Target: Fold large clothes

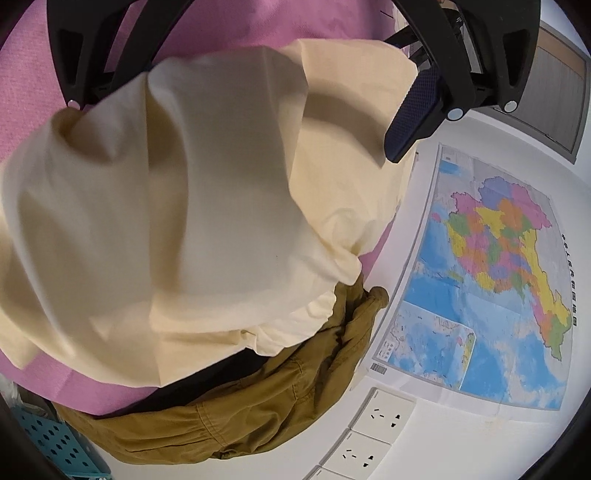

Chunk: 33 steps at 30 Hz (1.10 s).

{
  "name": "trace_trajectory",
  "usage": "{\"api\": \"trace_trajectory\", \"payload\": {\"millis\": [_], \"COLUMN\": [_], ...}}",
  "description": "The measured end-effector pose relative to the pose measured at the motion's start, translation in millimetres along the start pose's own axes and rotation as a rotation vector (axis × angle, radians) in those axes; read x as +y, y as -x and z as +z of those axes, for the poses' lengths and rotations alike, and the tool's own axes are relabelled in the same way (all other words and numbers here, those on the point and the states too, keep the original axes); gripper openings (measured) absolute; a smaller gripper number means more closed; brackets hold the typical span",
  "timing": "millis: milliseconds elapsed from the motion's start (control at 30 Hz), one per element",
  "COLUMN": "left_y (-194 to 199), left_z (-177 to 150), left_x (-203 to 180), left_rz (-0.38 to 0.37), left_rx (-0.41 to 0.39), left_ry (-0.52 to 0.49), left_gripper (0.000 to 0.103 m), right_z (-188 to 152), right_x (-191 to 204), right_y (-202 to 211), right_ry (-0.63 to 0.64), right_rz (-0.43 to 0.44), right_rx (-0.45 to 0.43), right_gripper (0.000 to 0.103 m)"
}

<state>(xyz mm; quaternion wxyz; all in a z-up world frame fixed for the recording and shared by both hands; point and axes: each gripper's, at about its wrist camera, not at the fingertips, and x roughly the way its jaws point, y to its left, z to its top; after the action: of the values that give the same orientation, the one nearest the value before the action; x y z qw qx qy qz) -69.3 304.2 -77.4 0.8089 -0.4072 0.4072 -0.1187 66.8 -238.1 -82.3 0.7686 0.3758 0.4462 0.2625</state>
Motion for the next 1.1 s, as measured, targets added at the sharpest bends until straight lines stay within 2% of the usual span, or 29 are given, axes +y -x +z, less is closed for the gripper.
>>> {"api": "trace_trajectory", "payload": {"millis": [133, 167, 200, 267, 400, 433, 500, 567, 767, 800, 867, 1000, 1033, 1100], "left_y": [1.2, 0.8, -0.4, -5.3, -13.9, -14.5, -15.2, -18.1, -25.4, -25.1, -24.6, -24.0, -24.0, -24.4], "left_z": [3.3, 3.9, 5.2, 7.9, 10.5, 10.9, 11.9, 13.8, 16.2, 16.8, 17.4, 16.6, 16.3, 15.3], "left_x": [4.3, 5.9, 7.1, 7.0, 3.1, 2.8, 2.9, -1.8, -14.9, -15.0, -15.5, -18.6, -20.0, -21.9], "left_rz": [-0.002, 0.001, 0.010, 0.033, 0.077, 0.083, 0.076, 0.067, 0.150, 0.157, 0.180, 0.203, 0.211, 0.226], "left_rx": [-0.009, -0.012, -0.012, -0.003, 0.002, 0.000, -0.001, 0.011, 0.008, 0.011, 0.010, 0.006, 0.006, 0.008], "left_ry": [0.028, 0.041, 0.048, 0.046, 0.034, 0.031, 0.035, 0.012, -0.050, -0.050, -0.050, -0.070, -0.079, -0.095], "left_gripper": [0.080, 0.078, 0.071, 0.067, 0.065, 0.065, 0.072, 0.081, 0.083, 0.081, 0.076, 0.069, 0.068, 0.067], "right_z": [3.7, 4.8, 6.4, 9.7, 13.9, 14.4, 16.0, 17.2, 19.5, 19.1, 19.3, 19.6, 19.3, 19.1], "right_x": [4.9, 6.0, 7.9, 7.4, 4.4, 4.8, 6.6, 10.3, 15.6, 15.9, 14.6, 11.9, 12.2, 12.7], "right_y": [-7.8, -9.4, -12.4, -15.9, -18.6, -20.2, -24.8, -29.5, -38.4, -39.1, -39.5, -38.0, -37.9, -38.9], "right_ry": [0.031, 0.039, 0.056, 0.056, 0.034, 0.037, 0.051, 0.055, 0.098, 0.109, 0.125, 0.138, 0.143, 0.157], "right_rz": [-0.018, -0.020, -0.028, -0.033, -0.007, -0.006, -0.008, -0.027, -0.065, -0.071, -0.092, -0.076, -0.071, -0.072], "right_rx": [-0.001, -0.005, -0.005, -0.013, -0.028, -0.026, -0.016, -0.013, -0.010, -0.007, 0.004, 0.032, 0.035, 0.037], "right_gripper": [0.097, 0.096, 0.094, 0.089, 0.088, 0.090, 0.097, 0.098, 0.097, 0.095, 0.081, 0.063, 0.061, 0.062]}}
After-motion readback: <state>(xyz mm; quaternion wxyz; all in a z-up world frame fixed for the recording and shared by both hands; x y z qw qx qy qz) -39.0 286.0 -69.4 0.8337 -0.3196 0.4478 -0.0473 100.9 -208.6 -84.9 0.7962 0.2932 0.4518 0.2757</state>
